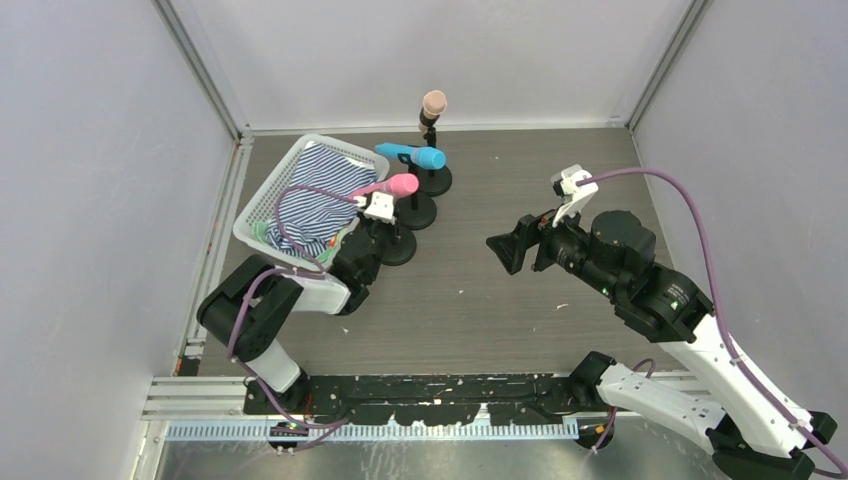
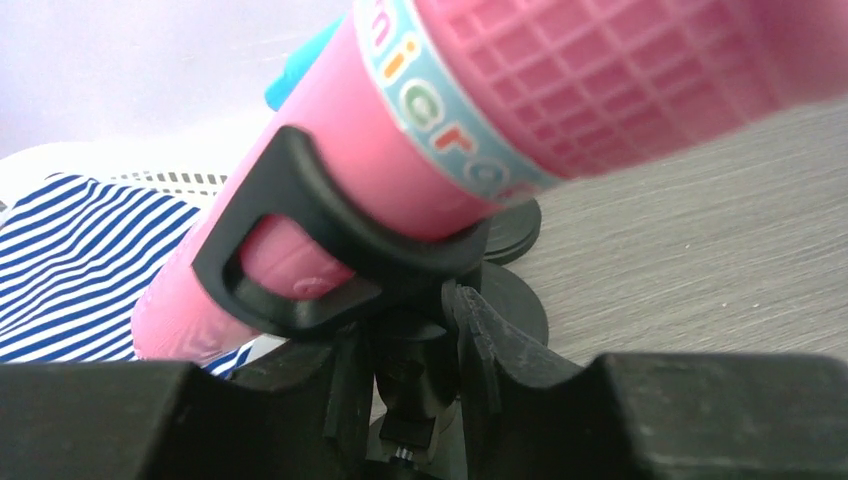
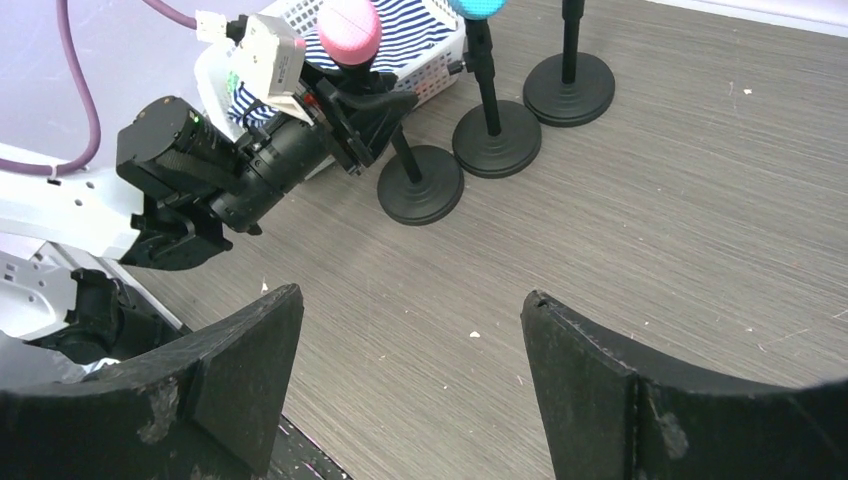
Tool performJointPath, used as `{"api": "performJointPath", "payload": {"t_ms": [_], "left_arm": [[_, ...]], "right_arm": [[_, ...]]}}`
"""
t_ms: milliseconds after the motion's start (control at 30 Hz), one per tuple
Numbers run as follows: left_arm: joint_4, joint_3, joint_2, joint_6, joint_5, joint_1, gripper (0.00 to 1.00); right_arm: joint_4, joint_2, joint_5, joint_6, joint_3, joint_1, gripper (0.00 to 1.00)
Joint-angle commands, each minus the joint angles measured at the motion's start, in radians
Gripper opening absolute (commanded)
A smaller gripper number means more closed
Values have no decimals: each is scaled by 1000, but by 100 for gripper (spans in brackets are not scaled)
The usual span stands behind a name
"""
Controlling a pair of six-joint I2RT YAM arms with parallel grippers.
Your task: Attach the microphones to the stand
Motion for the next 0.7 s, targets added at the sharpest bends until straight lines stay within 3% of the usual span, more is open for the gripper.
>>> {"api": "performJointPath", "payload": {"t_ms": [0, 100, 200, 300, 400, 667], "left_arm": [[-151, 8, -22, -14, 43, 29, 44], [-243, -13, -93, -94, 58, 27, 71], [-335, -46, -181, -158, 34, 23, 85], [-510, -52, -295, -230, -15, 19, 99], [-754, -29, -426, -330, -49, 16, 100], [-1213, 11, -759, -460, -18, 11, 100]], "right_arm": [[43, -6, 46, 10, -18, -1, 85], [49, -2, 80, 42, -41, 0, 87], [52, -1, 108, 69, -66, 0, 90], [53, 8, 130, 96, -84, -1, 100], [73, 12, 145, 119, -113, 0, 100], [113, 29, 273, 162, -177, 1, 100]]}}
